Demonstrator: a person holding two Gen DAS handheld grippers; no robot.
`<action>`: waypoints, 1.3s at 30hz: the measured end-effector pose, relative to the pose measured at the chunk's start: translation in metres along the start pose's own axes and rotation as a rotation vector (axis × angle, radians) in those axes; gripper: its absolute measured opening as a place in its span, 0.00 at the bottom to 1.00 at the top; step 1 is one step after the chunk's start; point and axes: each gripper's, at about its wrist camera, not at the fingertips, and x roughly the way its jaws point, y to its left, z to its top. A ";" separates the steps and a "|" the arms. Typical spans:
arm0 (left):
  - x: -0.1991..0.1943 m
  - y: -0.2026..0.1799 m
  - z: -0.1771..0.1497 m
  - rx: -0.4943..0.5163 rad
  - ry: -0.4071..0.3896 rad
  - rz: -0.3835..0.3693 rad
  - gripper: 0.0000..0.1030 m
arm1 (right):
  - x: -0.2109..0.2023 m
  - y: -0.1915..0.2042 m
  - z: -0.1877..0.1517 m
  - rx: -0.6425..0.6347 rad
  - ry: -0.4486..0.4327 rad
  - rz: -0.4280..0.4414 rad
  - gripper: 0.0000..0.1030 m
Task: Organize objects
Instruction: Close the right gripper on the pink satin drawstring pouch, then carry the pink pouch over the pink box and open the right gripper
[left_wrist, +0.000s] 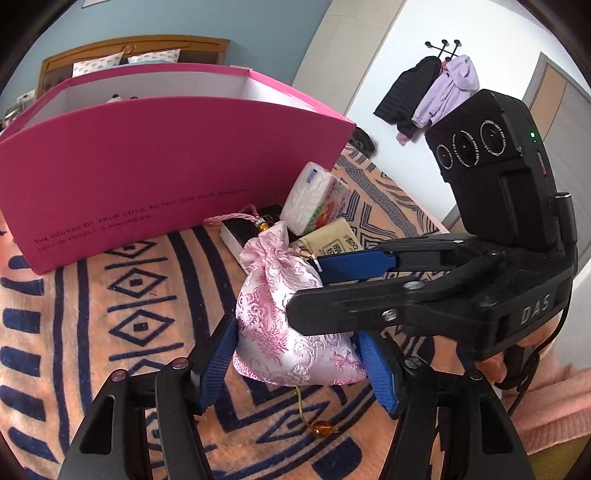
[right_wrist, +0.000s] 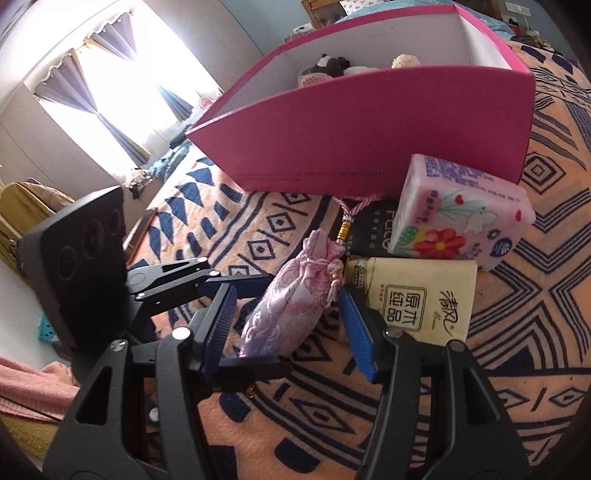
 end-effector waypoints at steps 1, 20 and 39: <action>-0.001 0.000 -0.001 -0.002 -0.001 -0.006 0.64 | 0.001 0.001 0.000 -0.002 0.002 -0.006 0.58; -0.041 0.008 0.001 0.018 -0.059 -0.125 0.65 | -0.031 0.022 -0.004 -0.128 -0.083 0.038 0.26; -0.074 -0.020 0.097 0.166 -0.197 -0.120 0.64 | -0.090 0.041 0.065 -0.240 -0.278 0.039 0.25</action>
